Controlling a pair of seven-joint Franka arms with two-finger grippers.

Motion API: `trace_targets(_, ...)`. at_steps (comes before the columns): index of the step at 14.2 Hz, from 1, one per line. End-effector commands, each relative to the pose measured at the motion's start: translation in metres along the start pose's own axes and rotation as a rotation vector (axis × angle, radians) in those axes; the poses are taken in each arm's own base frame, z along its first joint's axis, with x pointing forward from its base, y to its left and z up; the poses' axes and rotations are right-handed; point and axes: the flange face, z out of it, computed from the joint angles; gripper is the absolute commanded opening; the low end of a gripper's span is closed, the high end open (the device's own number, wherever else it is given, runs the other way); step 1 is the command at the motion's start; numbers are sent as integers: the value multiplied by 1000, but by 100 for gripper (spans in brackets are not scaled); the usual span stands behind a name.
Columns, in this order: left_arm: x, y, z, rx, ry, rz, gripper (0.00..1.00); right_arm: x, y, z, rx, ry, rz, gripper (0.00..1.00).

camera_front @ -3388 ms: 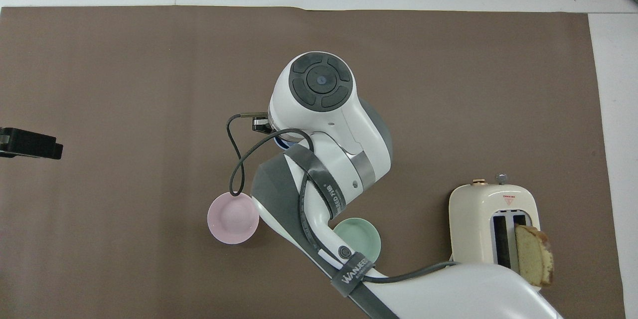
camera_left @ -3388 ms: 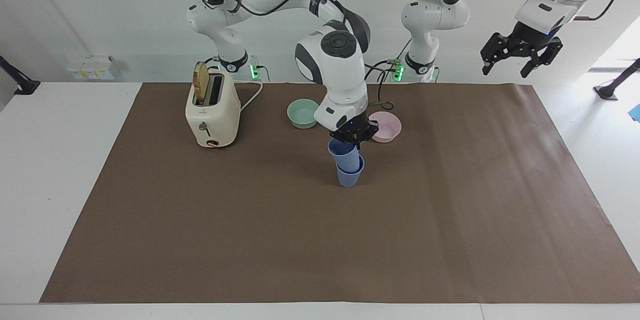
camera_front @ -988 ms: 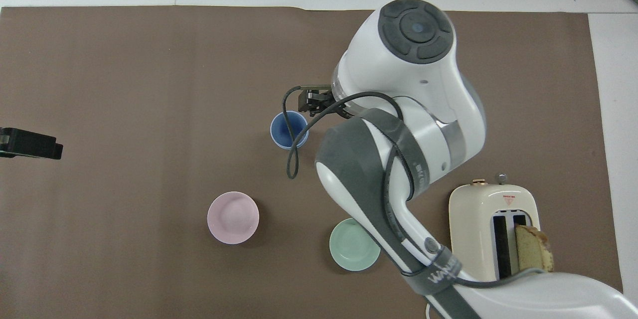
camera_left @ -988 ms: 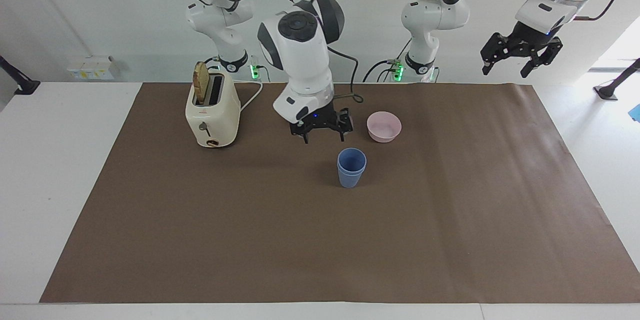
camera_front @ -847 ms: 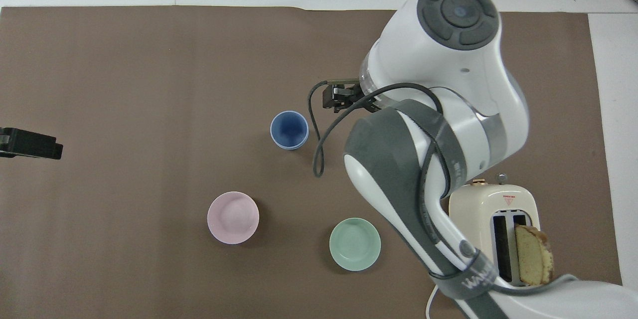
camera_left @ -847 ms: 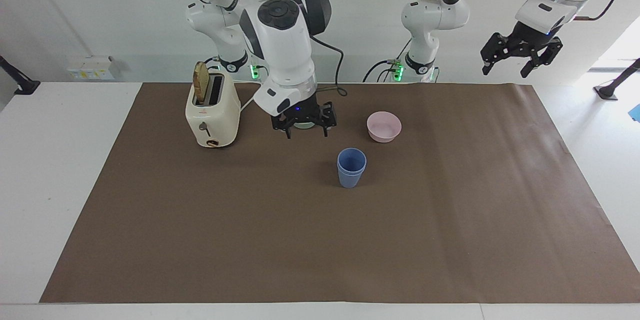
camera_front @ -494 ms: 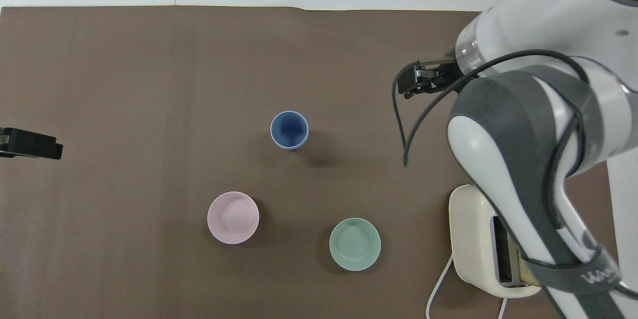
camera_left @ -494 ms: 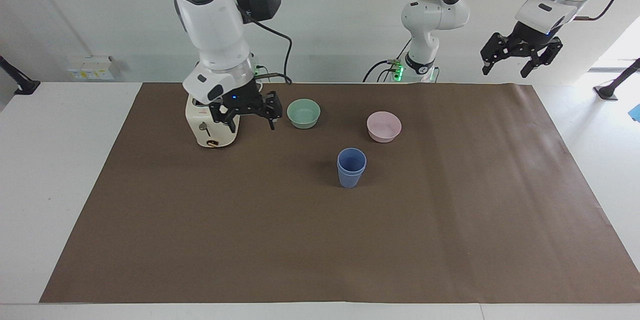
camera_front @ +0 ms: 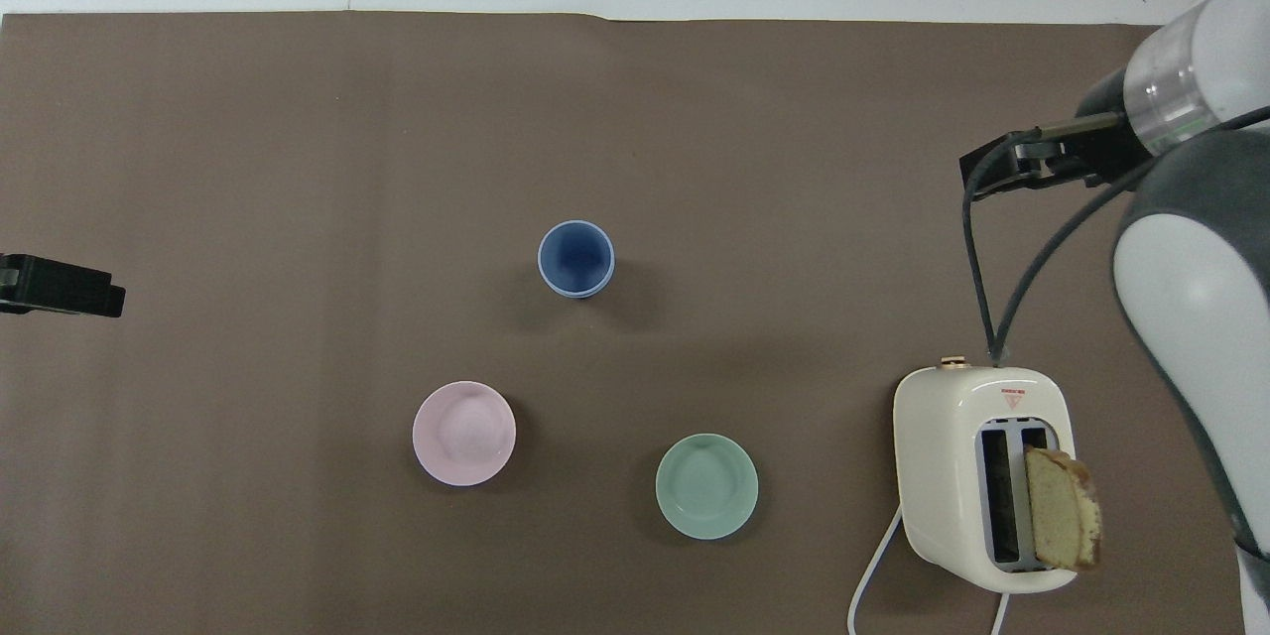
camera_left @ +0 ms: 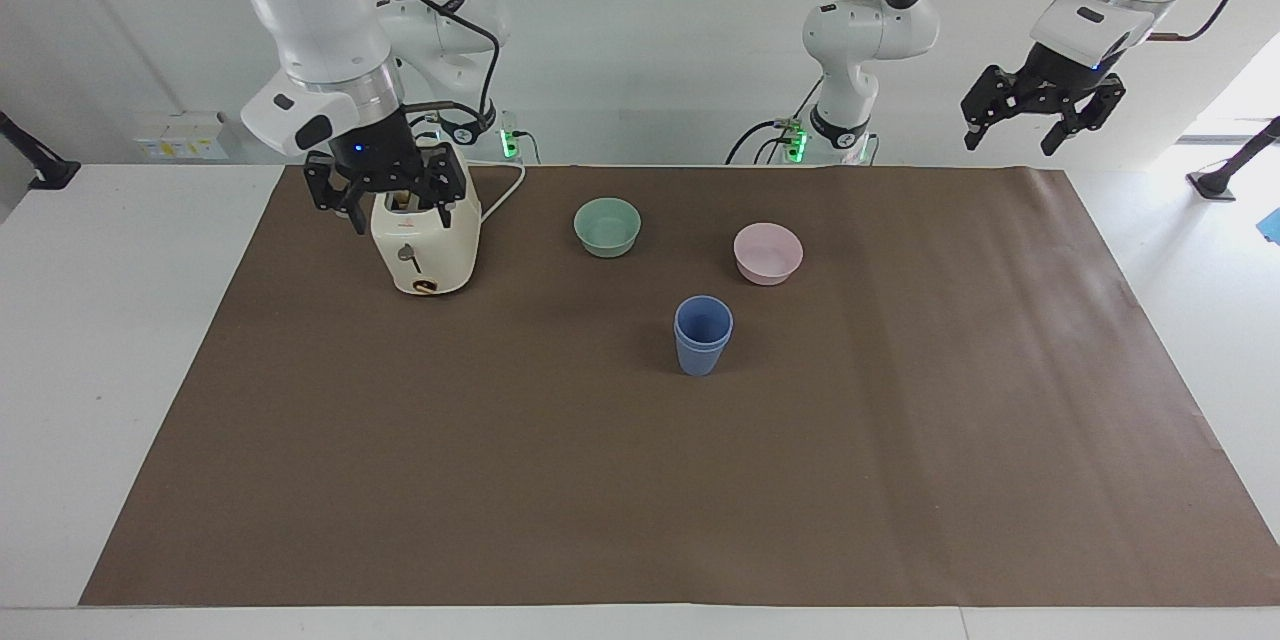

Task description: Stack blue cups with both arms

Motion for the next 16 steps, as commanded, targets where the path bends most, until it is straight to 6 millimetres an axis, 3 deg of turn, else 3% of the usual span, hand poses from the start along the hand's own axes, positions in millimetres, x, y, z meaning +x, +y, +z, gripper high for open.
trace_targets(1, -8, -1, -1, -6, -5, -2, 100, -19, 12, -15, -25, -4, -4, 100)
trace_targets(6, -8, -1, -1, -6, -5, -2, 100, -26, 14, -17, -20, -17, 9, 100)
trace_targets(11, -8, -2, -1, -7, -5, -3, 100, -34, 32, -10, -16, -40, 41, 100)
trace_targets(16, -8, -2, -1, -7, -5, -3, 100, -34, 32, -9, -15, -43, 38, 100)
